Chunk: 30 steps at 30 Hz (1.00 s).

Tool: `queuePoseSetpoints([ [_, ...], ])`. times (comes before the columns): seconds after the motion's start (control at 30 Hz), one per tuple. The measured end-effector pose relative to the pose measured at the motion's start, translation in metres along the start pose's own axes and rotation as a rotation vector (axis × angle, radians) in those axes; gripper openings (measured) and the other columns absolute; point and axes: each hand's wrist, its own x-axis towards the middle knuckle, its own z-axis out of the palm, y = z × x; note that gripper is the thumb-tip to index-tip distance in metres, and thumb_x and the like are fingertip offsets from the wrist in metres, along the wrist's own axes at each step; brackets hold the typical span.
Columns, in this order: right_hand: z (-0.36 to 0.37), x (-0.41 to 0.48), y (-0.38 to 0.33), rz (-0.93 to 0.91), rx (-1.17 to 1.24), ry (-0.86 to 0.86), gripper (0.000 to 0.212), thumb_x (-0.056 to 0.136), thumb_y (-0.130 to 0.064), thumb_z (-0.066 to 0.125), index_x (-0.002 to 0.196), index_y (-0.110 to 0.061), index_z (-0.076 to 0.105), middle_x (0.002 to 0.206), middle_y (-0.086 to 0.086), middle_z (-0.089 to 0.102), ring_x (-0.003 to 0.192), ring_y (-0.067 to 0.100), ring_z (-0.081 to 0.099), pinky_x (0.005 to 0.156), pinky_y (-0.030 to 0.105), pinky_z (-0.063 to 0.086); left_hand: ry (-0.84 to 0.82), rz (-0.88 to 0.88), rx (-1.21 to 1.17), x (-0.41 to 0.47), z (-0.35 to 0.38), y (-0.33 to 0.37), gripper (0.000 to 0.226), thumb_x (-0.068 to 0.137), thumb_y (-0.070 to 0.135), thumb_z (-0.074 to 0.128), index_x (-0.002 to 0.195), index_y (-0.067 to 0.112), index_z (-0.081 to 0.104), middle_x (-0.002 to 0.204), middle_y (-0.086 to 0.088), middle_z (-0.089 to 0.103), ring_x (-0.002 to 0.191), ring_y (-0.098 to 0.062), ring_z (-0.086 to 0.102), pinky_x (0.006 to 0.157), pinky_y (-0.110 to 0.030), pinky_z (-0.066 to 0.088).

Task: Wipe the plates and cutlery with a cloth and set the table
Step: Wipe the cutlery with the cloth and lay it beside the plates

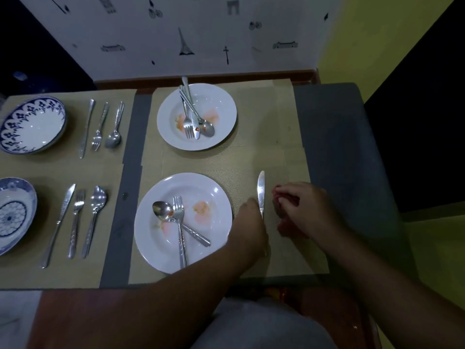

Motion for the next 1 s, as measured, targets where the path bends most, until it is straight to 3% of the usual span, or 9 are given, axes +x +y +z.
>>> queuePoseSetpoints([
  [0.07, 0.004, 0.001, 0.000, -0.027, 0.012, 0.013, 0.025, 0.088, -0.016, 0.068, 0.111, -0.025, 0.073, 0.109, -0.008, 0.070, 0.099, 0.010, 0.062, 0.086, 0.025, 0.049, 0.038, 0.096, 0.113, -0.001, 0.001, 0.000, 0.045, 0.086, 0.013, 0.073, 0.125, 0.009, 0.049, 0.122, -0.010, 0.055, 0.104, -0.024, 0.057, 0.084, -0.030, 0.048],
  [0.2, 0.011, 0.003, 0.001, -0.052, 0.000, -0.018, 0.024, 0.092, -0.020, 0.064, 0.115, -0.023, 0.071, 0.115, -0.005, 0.069, 0.099, 0.006, 0.057, 0.084, 0.012, 0.040, 0.106, 0.401, 0.449, -0.008, 0.002, -0.007, 0.069, 0.089, 0.022, 0.069, 0.147, 0.003, 0.037, 0.143, -0.021, 0.046, 0.128, -0.037, 0.048, 0.103, -0.041, 0.044],
  [0.27, 0.012, 0.004, 0.004, -0.073, -0.024, -0.084, 0.028, 0.093, -0.023, 0.063, 0.120, -0.025, 0.068, 0.123, -0.006, 0.065, 0.106, 0.004, 0.053, 0.087, 0.007, 0.033, 0.016, 0.508, 0.628, -0.013, 0.005, -0.016, 0.084, 0.093, 0.033, 0.063, 0.156, 0.000, 0.018, 0.161, -0.025, 0.021, 0.148, -0.042, 0.022, 0.119, -0.049, 0.027],
  [0.33, 0.010, 0.004, 0.010, -0.079, -0.082, -0.184, 0.042, 0.090, -0.026, 0.066, 0.132, -0.028, 0.059, 0.137, -0.008, 0.054, 0.121, 0.009, 0.046, 0.096, 0.015, 0.035, -0.099, 0.491, 0.735, -0.013, 0.011, -0.026, 0.091, 0.097, 0.049, 0.052, 0.157, 0.003, 0.002, 0.165, -0.020, -0.001, 0.153, -0.036, 0.000, 0.124, -0.049, 0.009],
  [0.47, 0.005, 0.000, 0.013, -0.077, -0.219, -0.437, 0.088, 0.078, -0.028, 0.078, 0.151, -0.031, 0.029, 0.156, -0.011, 0.024, 0.140, 0.015, 0.026, 0.109, 0.031, 0.035, -0.154, 0.415, 0.774, -0.009, 0.016, -0.033, 0.092, 0.098, 0.057, 0.041, 0.156, 0.006, -0.009, 0.164, -0.016, -0.014, 0.152, -0.031, -0.012, 0.124, -0.046, -0.001],
  [0.63, 0.012, -0.005, 0.011, -0.091, -0.296, -0.399, 0.088, 0.082, -0.020, 0.076, 0.154, -0.028, 0.026, 0.160, -0.006, 0.023, 0.140, 0.020, 0.031, 0.111, 0.033, 0.034, -0.108, 0.401, 0.824, -0.009, 0.016, -0.038, 0.092, 0.098, 0.060, 0.038, 0.156, 0.004, -0.007, 0.164, -0.019, -0.011, 0.152, -0.033, -0.012, 0.124, -0.046, -0.002],
  [0.77, 0.018, -0.009, 0.011, -0.140, -0.398, -0.270, 0.067, 0.087, -0.020, 0.068, 0.147, -0.030, 0.040, 0.154, -0.006, 0.037, 0.133, 0.020, 0.040, 0.109, 0.035, 0.030, -0.093, 0.414, 0.849, -0.011, 0.011, -0.038, 0.090, 0.099, 0.061, 0.033, 0.156, 0.003, -0.005, 0.164, -0.020, -0.009, 0.152, -0.034, -0.011, 0.124, -0.048, -0.001],
  [0.83, 0.021, -0.010, 0.012, -0.147, -0.376, -0.246, 0.062, 0.084, -0.018, 0.071, 0.140, -0.031, 0.049, 0.146, -0.005, 0.048, 0.126, 0.020, 0.047, 0.104, 0.035, 0.037, -0.056, 0.451, 0.815, -0.016, 0.006, -0.038, 0.086, 0.100, 0.059, 0.031, 0.156, 0.002, -0.002, 0.164, -0.020, -0.006, 0.152, -0.034, -0.008, 0.124, -0.048, 0.001],
  [1.0, 0.019, -0.012, -0.008, -0.130, -0.211, -0.216, 0.051, 0.078, -0.010, 0.071, 0.126, -0.024, 0.063, 0.127, -0.002, 0.059, 0.113, 0.018, 0.054, 0.095, 0.030, 0.045, 0.229, 0.476, 0.569, -0.039, -0.032, -0.064, 0.076, 0.091, 0.048, 0.055, 0.149, 0.001, 0.040, 0.155, -0.018, 0.040, 0.144, -0.033, 0.036, 0.118, -0.044, 0.023],
])
